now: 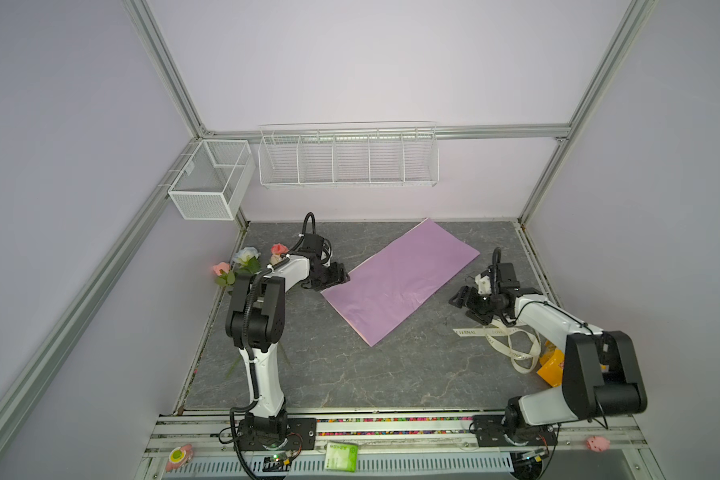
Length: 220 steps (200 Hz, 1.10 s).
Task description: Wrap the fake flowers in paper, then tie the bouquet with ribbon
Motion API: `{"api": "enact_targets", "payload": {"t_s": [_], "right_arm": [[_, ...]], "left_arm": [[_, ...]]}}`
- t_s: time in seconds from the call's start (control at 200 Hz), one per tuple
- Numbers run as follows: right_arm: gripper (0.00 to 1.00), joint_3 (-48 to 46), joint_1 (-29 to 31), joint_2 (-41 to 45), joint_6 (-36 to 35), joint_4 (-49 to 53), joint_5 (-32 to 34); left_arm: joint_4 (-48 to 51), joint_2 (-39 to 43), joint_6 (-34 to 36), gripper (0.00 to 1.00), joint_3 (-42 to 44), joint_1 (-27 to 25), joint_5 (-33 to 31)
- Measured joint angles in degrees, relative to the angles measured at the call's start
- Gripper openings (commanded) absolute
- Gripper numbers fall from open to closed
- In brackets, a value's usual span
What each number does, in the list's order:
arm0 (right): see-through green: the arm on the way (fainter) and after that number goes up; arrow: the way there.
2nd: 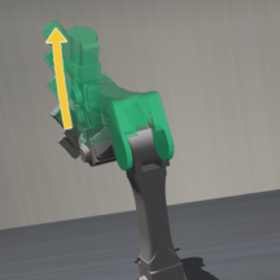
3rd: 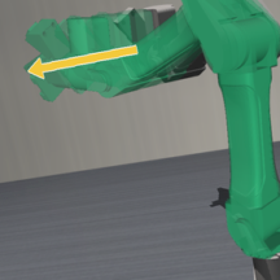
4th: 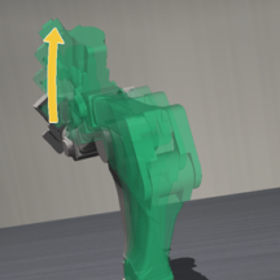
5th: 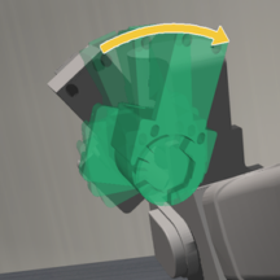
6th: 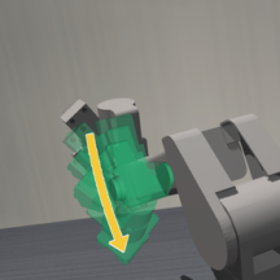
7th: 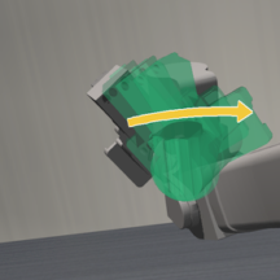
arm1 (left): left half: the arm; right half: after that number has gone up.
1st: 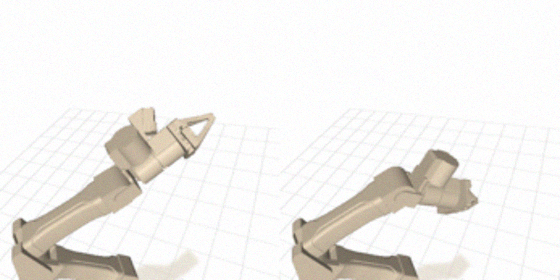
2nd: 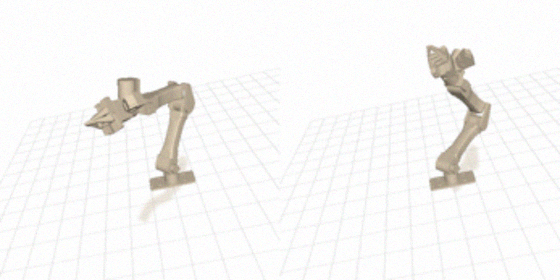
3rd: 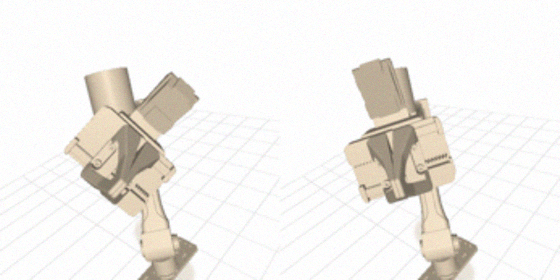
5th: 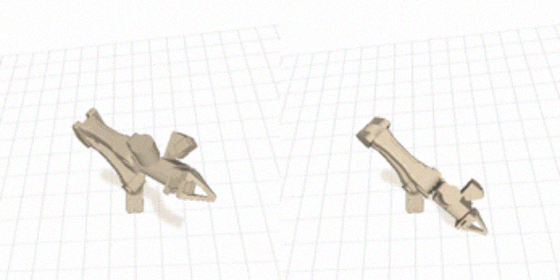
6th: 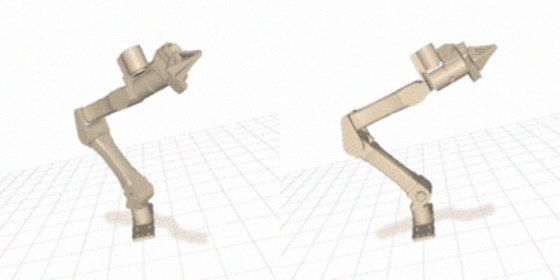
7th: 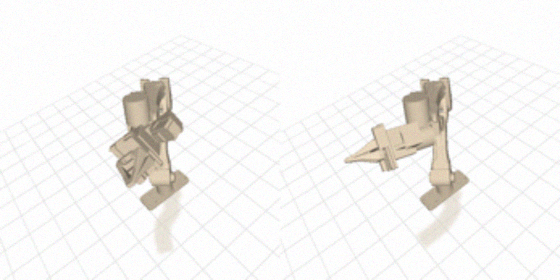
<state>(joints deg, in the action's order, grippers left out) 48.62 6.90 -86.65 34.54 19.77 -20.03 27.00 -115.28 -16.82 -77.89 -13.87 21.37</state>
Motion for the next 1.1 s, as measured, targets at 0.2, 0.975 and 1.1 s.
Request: {"api": "enact_targets", "payload": {"t_s": [0.2,0.975,1.1], "right_arm": [[0.76,4.35,1.4,-8.28,2.73,-4.46,-1.62],[0.69,5.51,3.23,-16.96,10.93,-18.84,-8.24],[0.7,4.61,3.96,-15.3,10.91,-18.18,-7.19]], "left_arm": [[-5.22,5.86,-0.15,0.71,9.79,-2.25,1.49],[-16.79,17.44,-16.48,0.53,26.45,-9.77,3.39],[-18.6,18.43,-20.02,0.32,26.56,-9.79,3.82]]}}
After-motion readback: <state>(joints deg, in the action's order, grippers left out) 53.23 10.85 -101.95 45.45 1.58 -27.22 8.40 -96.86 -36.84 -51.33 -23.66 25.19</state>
